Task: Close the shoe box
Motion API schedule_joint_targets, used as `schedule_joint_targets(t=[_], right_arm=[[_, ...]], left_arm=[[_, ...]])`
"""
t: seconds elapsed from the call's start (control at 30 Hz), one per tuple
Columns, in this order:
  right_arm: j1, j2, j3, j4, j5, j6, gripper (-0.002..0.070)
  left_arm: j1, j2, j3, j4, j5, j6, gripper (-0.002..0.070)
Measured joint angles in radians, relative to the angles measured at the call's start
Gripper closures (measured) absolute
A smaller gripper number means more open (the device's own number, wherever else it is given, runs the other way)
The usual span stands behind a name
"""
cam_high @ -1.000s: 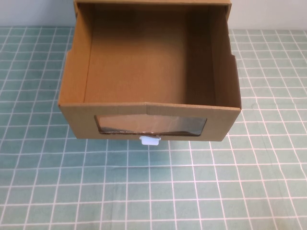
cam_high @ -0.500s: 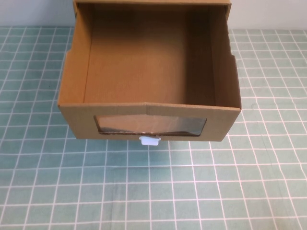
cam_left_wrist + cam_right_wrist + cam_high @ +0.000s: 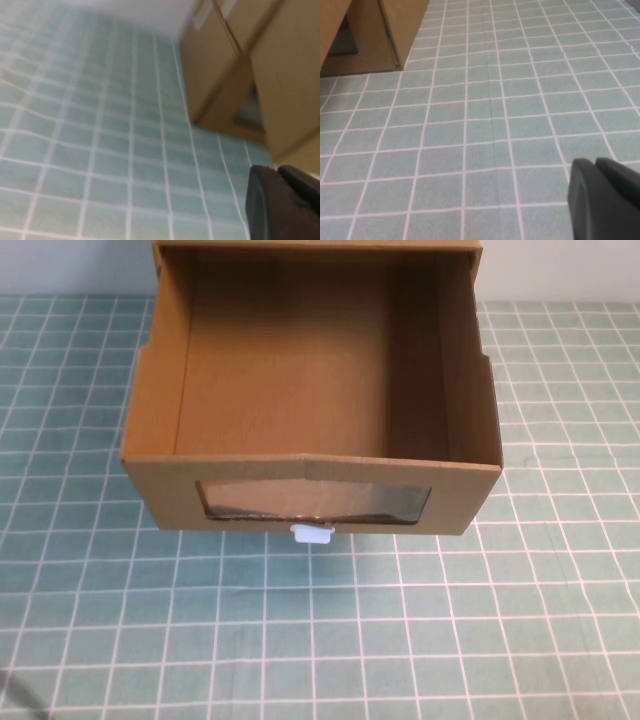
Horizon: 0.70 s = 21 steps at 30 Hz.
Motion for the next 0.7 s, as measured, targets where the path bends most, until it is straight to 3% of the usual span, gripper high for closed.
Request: schedule_joint_targets(t=[0.17, 0.27, 0.53, 0.7], right_arm=[[0.0, 0.0, 0.0, 0.0, 0.0, 0.0, 0.0687], [0.0, 0.0, 0.0, 0.0, 0.0, 0.0, 0.0687], [0.0, 0.0, 0.0, 0.0, 0.0, 0.0, 0.0688], [0.0, 0.0, 0.0, 0.0, 0.0, 0.0, 0.0688]], left_arm=[[0.0, 0.358, -0.375, 0.003, 0.319, 0.136, 0.068], [0.0, 0.538, -0.574, 0.003, 0.425, 0.235, 0.068], [-0.003, 0.917, -1.039, -0.04, 0.463, 0.383, 0.068], [-0.069, 1.114, -1.294, -0.068, 0.428, 0.444, 0.068]])
